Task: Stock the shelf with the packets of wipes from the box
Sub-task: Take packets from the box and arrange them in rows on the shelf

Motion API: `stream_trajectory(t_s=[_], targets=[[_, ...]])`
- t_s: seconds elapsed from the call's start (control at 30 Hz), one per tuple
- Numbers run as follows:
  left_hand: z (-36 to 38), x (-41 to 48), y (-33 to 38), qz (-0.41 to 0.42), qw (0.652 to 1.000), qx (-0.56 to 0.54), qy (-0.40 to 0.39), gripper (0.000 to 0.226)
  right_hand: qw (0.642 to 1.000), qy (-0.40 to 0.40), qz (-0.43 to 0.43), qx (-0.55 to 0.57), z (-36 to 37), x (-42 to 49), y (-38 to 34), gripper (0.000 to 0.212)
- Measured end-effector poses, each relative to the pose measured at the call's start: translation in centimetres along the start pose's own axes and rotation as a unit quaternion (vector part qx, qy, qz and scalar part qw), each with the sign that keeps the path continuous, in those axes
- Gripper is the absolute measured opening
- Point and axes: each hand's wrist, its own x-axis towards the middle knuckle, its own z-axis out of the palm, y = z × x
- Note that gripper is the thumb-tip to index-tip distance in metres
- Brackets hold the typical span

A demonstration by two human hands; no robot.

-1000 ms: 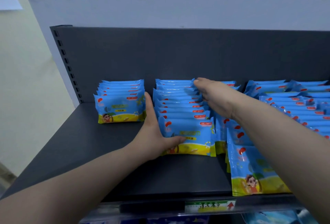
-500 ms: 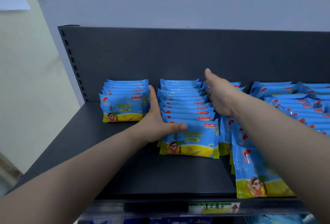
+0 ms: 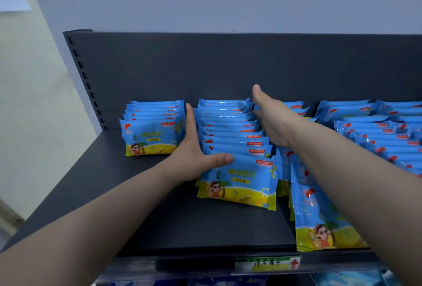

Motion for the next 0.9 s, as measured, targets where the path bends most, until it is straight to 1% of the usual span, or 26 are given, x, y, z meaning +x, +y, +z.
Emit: stream_trajectory(t_s=[0.07, 0.1, 0.13, 0.2, 0.23, 0.27, 0.3, 0.33, 0.37, 0.47, 0.57, 0.67, 0.73, 0.77, 0.83, 0.9], targets=[[0.3, -0.9, 0.0, 0.005, 1.000, 0.024, -0.008, 0.143, 0.992, -0.012, -0.056, -0.110, -1.1, -1.2, -0.1, 0.075], [0.5, -1.4, -0.2, 0.003, 0.999, 0.028, -0.019, 0.143, 0.979, -0.031, -0.088, -0.183, -1.8, -2.4, -0.3, 0.083], [0.7, -1.8, -0.4, 0.001, 0.999, 0.030, -0.030, 0.143, 0.956, -0.056, -0.113, -0.264, -2.4, -3.7, -0.4, 0.096], [1.1, -2.4, -0.7, 0.001, 0.998, 0.050, -0.032, 0.143, 0.889, -0.117, -0.124, -0.426, -2.9, -6.4, -0.4, 0.123], [1.2, -2.6, -0.8, 0.003, 0.998, 0.065, -0.024, 0.143, 0.852, -0.143, -0.119, -0.489, -2.7, -7.3, 0.0, 0.131], [1.4, -2.6, -0.8, 0.006, 0.997, 0.071, -0.018, 0.142, 0.817, -0.157, -0.118, -0.542, -2.6, -7.5, 0.6, 0.135], [1.4, -2.7, -0.8, 0.008, 0.997, 0.073, -0.012, 0.141, 0.785, -0.154, -0.127, -0.586, -2.4, -7.6, 1.2, 0.135], [1.5, -2.7, -0.8, 0.011, 0.997, 0.071, -0.007, 0.139, 0.765, -0.137, -0.146, -0.612, -2.1, -7.6, 1.7, 0.132], [1.5, -2.7, -0.8, 0.011, 0.997, 0.072, -0.001, 0.138, 0.759, -0.115, -0.171, -0.617, -1.9, -7.4, 2.1, 0.129], [1.4, -2.7, -0.4, 0.022, 0.995, 0.086, 0.034, 0.137, 0.767, -0.064, -0.220, -0.599, -1.2, -7.1, 2.1, 0.115], [1.2, -2.5, -0.2, 0.041, 0.991, 0.111, 0.055, 0.138, 0.749, -0.034, -0.251, -0.613, -0.6, -7.2, 2.1, 0.100], [1.2, -3.0, -0.4, 0.050, 0.988, 0.134, 0.049, 0.137, 0.741, -0.014, -0.230, -0.631, -0.9, -7.6, 2.6, 0.103], [1.1, -3.4, -0.7, 0.037, 0.991, 0.123, 0.031, 0.136, 0.756, -0.017, -0.206, -0.621, -0.9, -7.6, 2.7, 0.106], [1.0, -3.6, -0.9, 0.032, 0.993, 0.114, 0.027, 0.134, 0.766, -0.020, -0.211, -0.607, -0.6, -7.6, 2.8, 0.107], [0.8, -3.7, -1.1, 0.029, 0.992, 0.112, 0.039, 0.132, 0.779, -0.019, -0.228, -0.584, 0.0, -7.5, 2.9, 0.106], [0.5, -3.8, -1.3, 0.027, 0.993, 0.107, 0.050, 0.132, 0.787, -0.010, -0.219, -0.577, 0.0, -7.6, 3.0, 0.110]])
